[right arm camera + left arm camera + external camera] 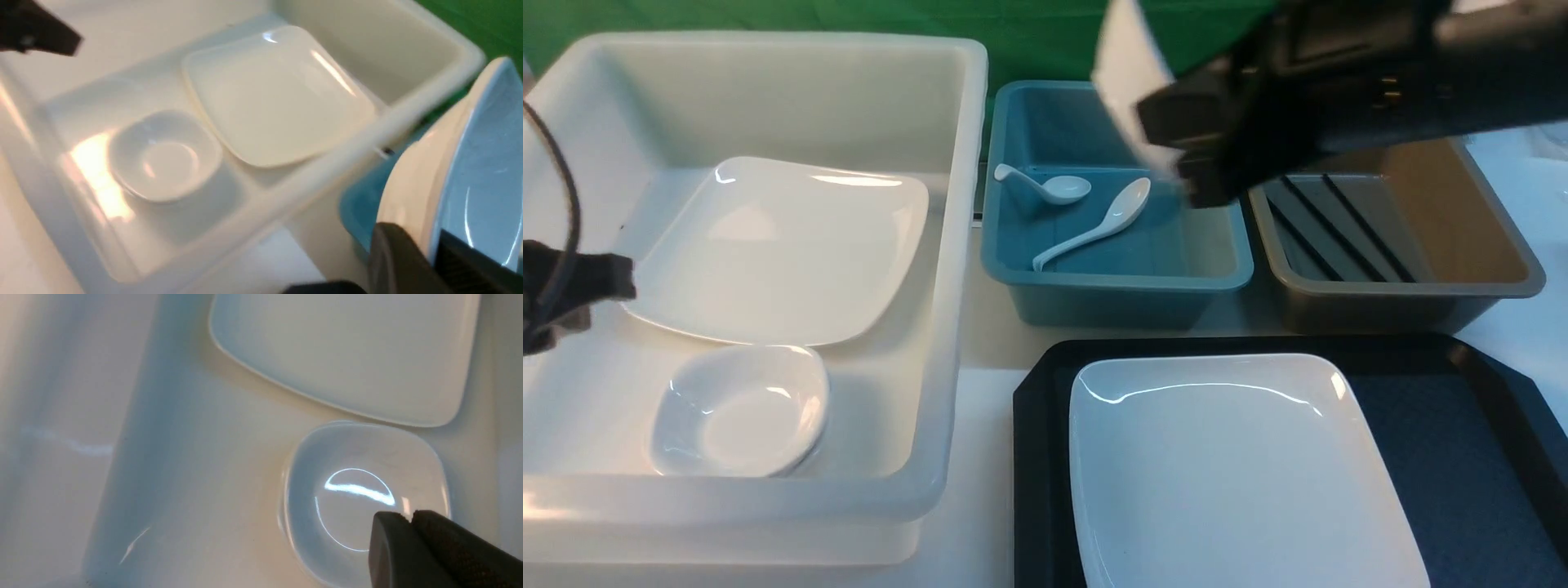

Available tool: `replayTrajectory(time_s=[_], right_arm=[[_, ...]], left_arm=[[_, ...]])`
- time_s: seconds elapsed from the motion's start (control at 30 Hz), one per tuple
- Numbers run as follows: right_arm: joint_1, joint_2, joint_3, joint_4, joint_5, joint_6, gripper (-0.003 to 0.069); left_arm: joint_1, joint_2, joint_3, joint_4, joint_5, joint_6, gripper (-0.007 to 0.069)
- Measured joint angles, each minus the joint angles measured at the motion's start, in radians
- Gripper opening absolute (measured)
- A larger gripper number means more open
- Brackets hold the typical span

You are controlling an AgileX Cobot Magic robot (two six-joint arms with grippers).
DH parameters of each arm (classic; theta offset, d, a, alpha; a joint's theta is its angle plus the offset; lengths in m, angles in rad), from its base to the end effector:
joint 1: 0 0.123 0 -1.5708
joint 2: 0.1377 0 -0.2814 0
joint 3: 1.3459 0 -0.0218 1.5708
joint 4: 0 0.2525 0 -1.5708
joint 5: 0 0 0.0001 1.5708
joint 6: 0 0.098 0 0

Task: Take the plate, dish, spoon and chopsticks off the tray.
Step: Use the right arm to put the small plate into the large storage box on the left

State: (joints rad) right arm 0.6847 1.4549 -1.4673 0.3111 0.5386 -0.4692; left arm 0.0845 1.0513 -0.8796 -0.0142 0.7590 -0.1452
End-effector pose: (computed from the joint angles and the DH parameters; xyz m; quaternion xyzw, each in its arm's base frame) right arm 0.2564 0.2293 0.4118 -0.3965 0.7369 0.1945 0.5117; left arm 0.2130 0.0171 0.3113 -0.1102 0.9281 -0.0172 0.3553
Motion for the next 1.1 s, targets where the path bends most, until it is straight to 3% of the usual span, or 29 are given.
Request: replayTrajectory(time_s=[0.2,0.3,0.5,0.8,0.87,0.97,1.0,1.1], right_arm=[[0.178,0.311,-0.269,0.002,0.033,-0.013,0.0063],[0.234,0.458,-0.394,0.002,0.052,-0.017,0.0063],[0.282,0.673,-0.570,0.002,0.087,-0.017,0.0063],[0.315,0.813,-0.613,-0.002,0.091,-0.021,0.0071],[0.316,0.818,-0.613,-0.002,0.083,-0.022,0.0092],[0.316,0.820,-0.615,-0.005,0.085,-0.020,0.0182],[0.316,0.820,-0.616,-0.005,0.096,-0.019,0.0251],[0.316,0.809,-0.623,-0.007,0.142,0.003,0.0353]], left_arm=[[0.297,0.001,0.000,-0.222,0.032,0.161,0.0036],[0.355,-0.009,0.000,-0.278,0.031,0.207,0.0036],[0.365,-0.036,0.000,-0.303,0.024,0.228,0.0036],[0.365,-0.038,0.000,-0.317,0.024,0.251,0.0036],[0.365,-0.038,0.000,-0.319,0.024,0.251,0.0036],[0.365,-0.038,0.000,-0.319,0.024,0.253,0.0036],[0.365,-0.038,0.000,-0.319,0.024,0.256,0.0036],[0.365,-0.038,0.000,-0.325,0.022,0.275,0.0036]])
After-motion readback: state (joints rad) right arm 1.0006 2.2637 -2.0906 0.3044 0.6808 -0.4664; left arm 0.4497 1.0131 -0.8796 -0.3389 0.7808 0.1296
